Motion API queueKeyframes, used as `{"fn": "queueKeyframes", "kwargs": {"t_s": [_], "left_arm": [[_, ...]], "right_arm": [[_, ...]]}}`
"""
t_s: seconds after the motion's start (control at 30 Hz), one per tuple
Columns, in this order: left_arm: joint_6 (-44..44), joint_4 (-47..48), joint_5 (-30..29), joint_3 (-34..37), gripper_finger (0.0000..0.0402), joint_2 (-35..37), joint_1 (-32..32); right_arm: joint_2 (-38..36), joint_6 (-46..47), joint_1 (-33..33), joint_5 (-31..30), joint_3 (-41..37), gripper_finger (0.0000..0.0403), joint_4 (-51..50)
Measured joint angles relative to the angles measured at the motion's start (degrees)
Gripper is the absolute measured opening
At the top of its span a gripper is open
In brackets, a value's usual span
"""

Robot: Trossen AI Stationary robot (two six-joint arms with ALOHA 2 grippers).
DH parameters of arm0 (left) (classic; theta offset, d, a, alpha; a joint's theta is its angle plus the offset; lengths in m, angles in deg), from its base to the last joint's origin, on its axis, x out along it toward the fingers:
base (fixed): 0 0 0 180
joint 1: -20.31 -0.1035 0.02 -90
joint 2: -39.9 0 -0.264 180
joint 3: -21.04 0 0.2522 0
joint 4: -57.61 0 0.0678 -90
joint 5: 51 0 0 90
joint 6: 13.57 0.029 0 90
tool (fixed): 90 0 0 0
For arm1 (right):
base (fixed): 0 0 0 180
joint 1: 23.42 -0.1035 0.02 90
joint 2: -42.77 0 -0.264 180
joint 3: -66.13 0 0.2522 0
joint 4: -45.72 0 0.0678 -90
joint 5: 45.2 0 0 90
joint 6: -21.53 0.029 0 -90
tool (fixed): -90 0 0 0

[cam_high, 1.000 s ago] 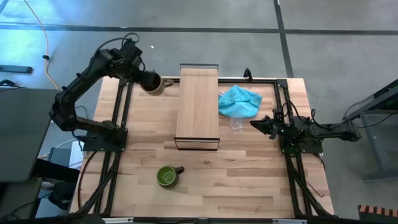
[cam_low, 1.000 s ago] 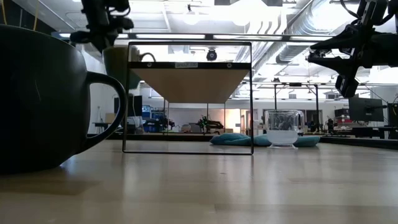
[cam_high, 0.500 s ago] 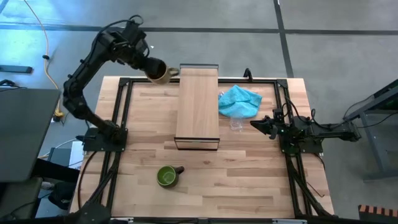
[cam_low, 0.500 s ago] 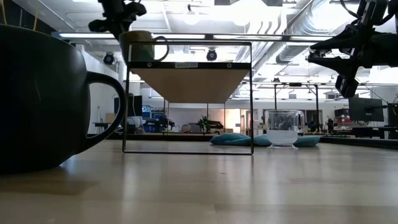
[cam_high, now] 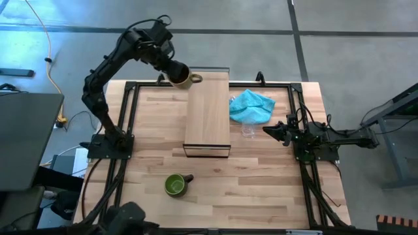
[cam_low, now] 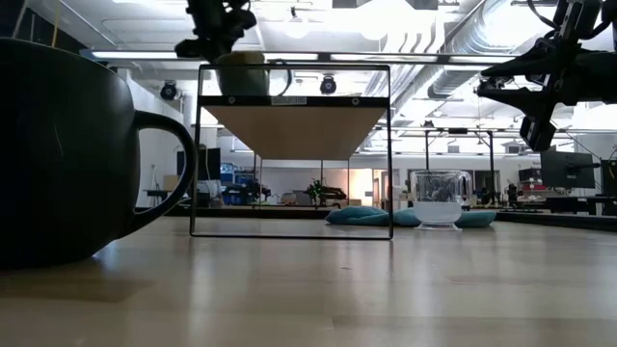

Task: Stack small to large cups/mugs on shelf
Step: Put the brown and green mug on the shelf

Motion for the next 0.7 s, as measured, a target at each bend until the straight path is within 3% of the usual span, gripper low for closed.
{"fn": "queueKeyframes", "kwargs": {"t_s": [0.7], "left_arm": [[-7.0,-8.44,2.56,-0.02,0.0013,-5.18,1.51]], "right_arm": [[0.0,-0.22,0.02,0.02,0.0,0.0106,0.0]]}}
